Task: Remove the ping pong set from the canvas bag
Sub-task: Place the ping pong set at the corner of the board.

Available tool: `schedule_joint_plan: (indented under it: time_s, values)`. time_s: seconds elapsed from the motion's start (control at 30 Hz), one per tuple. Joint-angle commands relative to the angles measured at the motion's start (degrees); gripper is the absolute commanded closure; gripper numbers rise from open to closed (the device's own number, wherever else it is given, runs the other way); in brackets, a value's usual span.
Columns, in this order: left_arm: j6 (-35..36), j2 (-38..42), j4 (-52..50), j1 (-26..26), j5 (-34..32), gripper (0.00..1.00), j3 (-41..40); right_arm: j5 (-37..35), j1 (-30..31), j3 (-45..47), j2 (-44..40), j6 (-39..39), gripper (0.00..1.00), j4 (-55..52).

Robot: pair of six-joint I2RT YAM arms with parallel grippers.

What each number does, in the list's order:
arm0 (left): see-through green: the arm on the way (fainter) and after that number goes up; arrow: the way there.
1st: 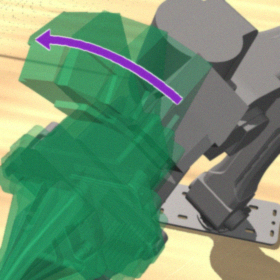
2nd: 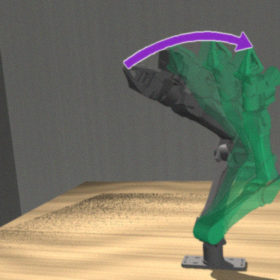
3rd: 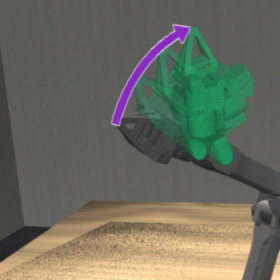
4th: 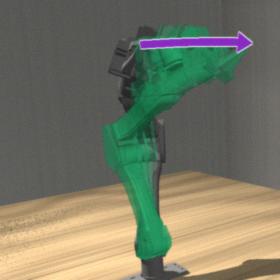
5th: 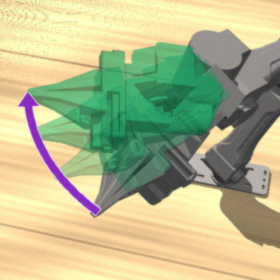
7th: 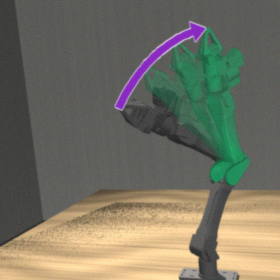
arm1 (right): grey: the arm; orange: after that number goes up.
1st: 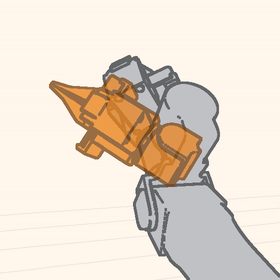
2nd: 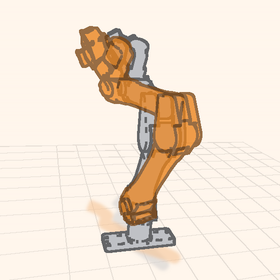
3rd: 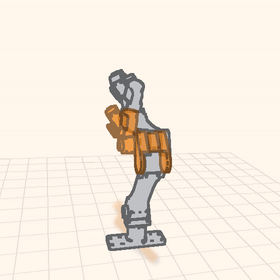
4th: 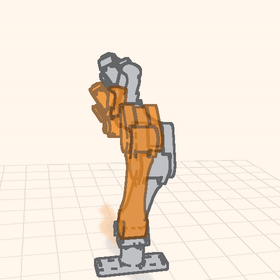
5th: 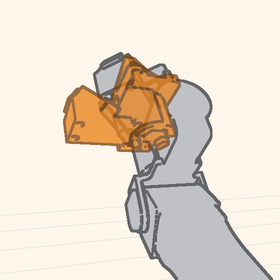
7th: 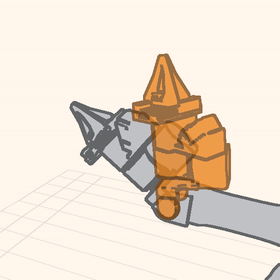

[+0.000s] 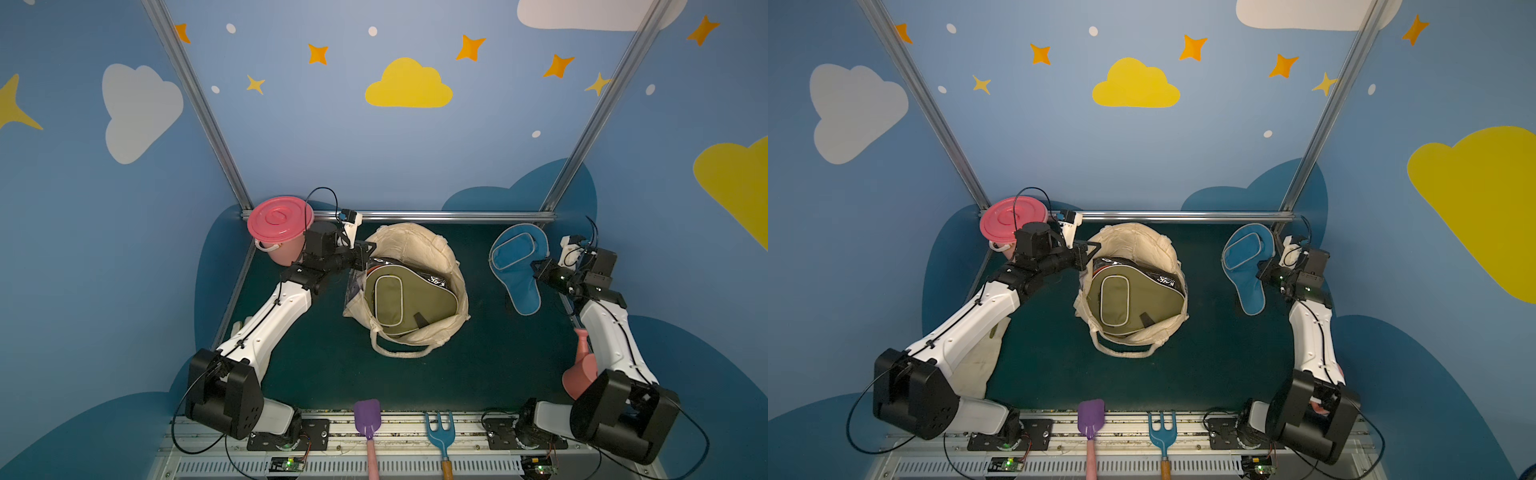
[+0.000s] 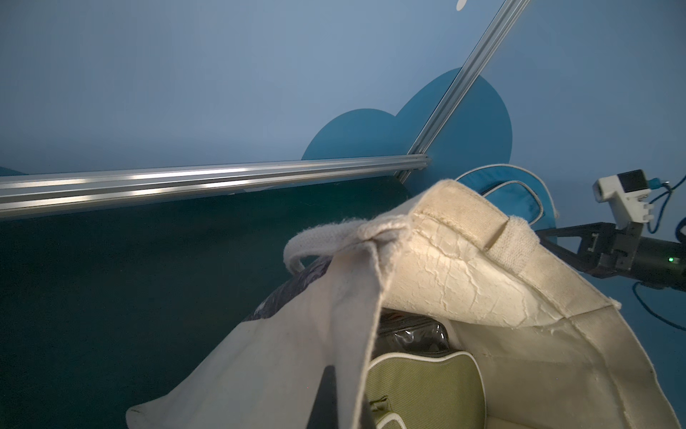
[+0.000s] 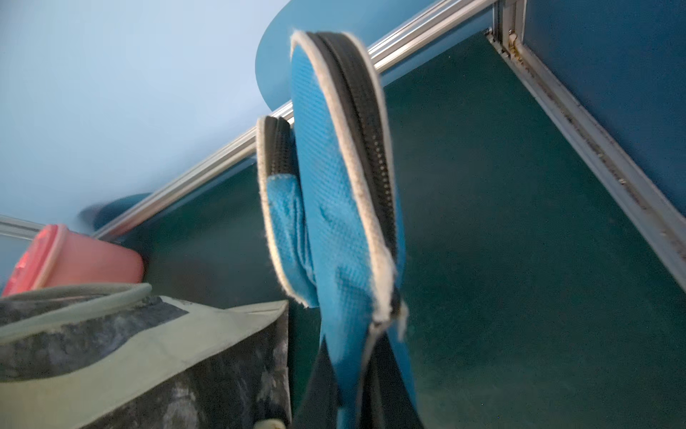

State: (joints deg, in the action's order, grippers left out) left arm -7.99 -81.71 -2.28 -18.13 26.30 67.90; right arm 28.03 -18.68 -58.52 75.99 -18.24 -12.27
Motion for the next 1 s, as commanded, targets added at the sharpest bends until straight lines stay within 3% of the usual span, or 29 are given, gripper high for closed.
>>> schedule_joint_plan:
  time_s: [0.0, 0.37, 0.97]
  values:
    - [-0.83, 0.73, -0.2, -0.21, 1.77, 0.96, -0.46, 10.85, -2.33, -1.81, 3.49, -7.0, 1.0, 17.59]
    - [-1.15, -0.27, 0.0, -0.46, 2.47, 0.97, 0.31, 25.81, -6.63, -17.08, 31.88, -11.76, 1.0, 25.45]
    - [-0.52, -1.79, 0.33, -0.84, 3.24, 0.97, 1.27, 20.09, -6.99, -28.41, 46.16, -7.0, 1.0, 16.88]
